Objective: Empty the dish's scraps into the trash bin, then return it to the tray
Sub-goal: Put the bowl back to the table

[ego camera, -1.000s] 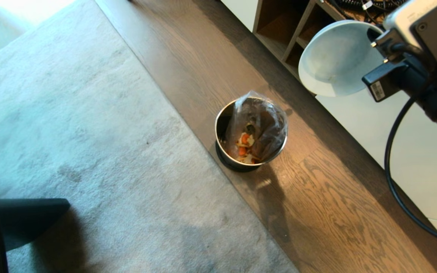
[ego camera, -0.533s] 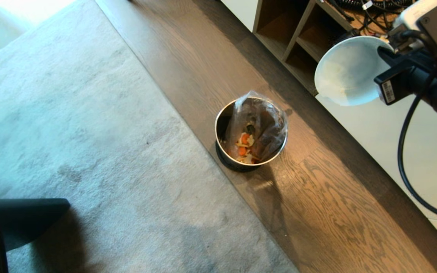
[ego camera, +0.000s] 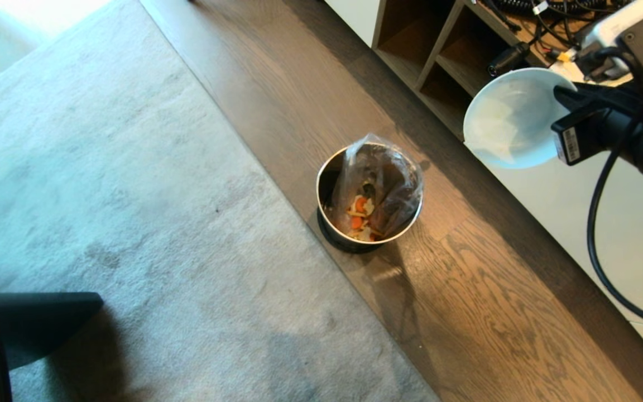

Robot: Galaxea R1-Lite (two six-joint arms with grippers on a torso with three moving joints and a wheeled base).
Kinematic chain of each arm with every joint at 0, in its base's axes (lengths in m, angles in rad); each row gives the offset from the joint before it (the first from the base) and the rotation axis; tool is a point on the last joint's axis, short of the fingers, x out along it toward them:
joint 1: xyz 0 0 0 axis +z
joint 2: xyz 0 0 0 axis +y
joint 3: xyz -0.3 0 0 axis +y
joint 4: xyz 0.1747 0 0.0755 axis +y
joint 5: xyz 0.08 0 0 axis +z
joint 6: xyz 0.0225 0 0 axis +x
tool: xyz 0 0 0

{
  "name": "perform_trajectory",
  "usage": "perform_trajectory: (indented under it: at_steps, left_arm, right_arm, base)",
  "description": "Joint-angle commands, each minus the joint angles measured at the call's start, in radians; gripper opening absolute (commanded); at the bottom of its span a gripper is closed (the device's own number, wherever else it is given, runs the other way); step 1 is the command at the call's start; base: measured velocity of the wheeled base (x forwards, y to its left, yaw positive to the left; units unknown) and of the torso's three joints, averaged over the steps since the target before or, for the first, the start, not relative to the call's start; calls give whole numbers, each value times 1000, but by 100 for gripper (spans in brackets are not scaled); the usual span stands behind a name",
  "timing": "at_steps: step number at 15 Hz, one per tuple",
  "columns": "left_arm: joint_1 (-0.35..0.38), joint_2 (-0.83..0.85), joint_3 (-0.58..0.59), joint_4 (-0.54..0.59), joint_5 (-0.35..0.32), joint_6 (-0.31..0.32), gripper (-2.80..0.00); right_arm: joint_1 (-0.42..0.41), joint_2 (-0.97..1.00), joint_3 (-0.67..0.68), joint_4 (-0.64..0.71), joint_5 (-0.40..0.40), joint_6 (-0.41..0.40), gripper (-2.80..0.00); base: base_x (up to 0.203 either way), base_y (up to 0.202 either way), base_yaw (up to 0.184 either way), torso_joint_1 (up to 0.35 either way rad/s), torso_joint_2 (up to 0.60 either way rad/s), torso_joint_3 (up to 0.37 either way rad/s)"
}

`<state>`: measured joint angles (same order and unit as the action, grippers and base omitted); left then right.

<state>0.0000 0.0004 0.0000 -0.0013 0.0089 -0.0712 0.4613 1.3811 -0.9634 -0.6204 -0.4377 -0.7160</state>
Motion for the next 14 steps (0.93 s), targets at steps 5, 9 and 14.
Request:
perform_trajectory:
  at_steps: [5, 9, 14]
  left_arm:
    - [0, 0, 0, 0, 0, -1, -280]
    - [0, 0, 0, 0, 0, -1, -280]
    - [0, 0, 0, 0, 0, -1, -280]
  right_arm:
    - [-22, 3, 13, 122, -2, 280, -280]
    - [-96, -49, 139, 121, -4, 407, -280]
    - [-134, -153, 334, 141, -3, 621, -280]
  base:
    - [0, 0, 0, 0, 0, 0]
    - [0, 0, 0, 0, 0, 0]
    - [0, 0, 0, 0, 0, 0]
